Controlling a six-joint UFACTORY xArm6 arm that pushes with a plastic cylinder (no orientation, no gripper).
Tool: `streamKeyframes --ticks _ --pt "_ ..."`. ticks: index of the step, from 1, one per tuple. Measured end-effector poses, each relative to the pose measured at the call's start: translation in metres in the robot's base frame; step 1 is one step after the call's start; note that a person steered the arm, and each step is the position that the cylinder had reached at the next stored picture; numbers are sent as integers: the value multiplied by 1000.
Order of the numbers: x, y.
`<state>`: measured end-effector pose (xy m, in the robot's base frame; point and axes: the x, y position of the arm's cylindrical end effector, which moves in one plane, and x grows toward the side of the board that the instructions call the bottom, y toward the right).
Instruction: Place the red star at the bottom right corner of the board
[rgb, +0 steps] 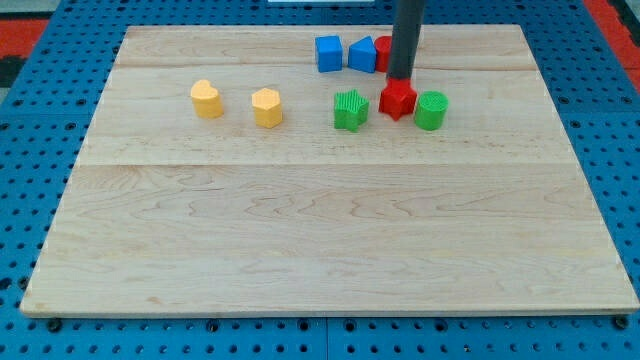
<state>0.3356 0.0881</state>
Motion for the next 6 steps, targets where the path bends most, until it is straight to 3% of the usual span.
streamKeyframes --ticks 2,4,5,6 --pt "119 -7" --pt "134 -63" --pt "160 -13" --pt "159 22"
